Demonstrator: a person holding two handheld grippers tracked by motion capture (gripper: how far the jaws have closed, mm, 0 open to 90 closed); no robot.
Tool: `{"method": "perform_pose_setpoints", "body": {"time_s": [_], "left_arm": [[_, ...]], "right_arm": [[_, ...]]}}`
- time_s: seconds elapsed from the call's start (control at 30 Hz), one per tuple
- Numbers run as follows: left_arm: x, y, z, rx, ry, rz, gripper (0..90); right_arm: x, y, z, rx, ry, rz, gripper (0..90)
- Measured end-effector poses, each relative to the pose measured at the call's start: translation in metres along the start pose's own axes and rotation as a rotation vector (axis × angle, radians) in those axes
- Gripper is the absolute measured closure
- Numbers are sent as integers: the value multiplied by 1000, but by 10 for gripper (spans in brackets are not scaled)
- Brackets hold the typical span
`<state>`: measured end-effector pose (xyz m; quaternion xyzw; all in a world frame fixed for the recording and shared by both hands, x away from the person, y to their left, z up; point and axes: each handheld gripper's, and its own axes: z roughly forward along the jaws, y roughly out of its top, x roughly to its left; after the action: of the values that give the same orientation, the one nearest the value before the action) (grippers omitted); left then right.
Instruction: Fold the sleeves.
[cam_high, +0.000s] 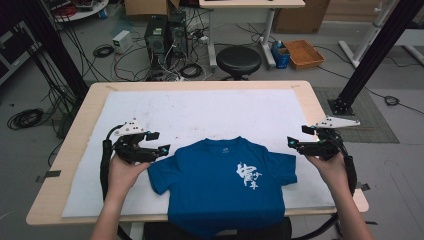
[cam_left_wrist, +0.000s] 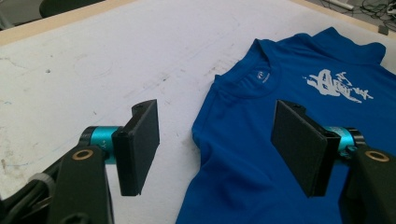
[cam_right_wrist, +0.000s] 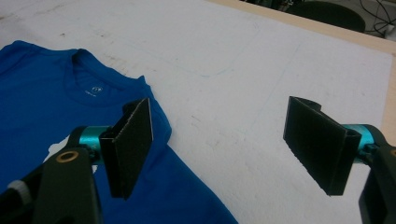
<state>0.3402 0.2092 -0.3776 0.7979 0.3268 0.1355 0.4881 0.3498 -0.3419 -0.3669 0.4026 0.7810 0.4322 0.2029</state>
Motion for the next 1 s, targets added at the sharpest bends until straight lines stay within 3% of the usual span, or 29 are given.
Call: {"method": "perform_pose_setpoints", "body": {"time_s": [0.43, 0.73, 0.8, 1.0], "left_arm": [[1, -5, -3, 8, 3, -5, 324], [12, -21, -13, 30, 38, -60, 329], [17, -27, -14, 38, 30, -87, 353], [25, -46, -18, 72, 38, -113, 425]], "right_arm": [[-1, 0, 5, 19, -13, -4, 239], [-1, 2, 7, 15, -22, -9, 239], [-1, 2, 7, 16, -24, -10, 239], [-1, 1, 6, 11, -33, -11, 240]]}}
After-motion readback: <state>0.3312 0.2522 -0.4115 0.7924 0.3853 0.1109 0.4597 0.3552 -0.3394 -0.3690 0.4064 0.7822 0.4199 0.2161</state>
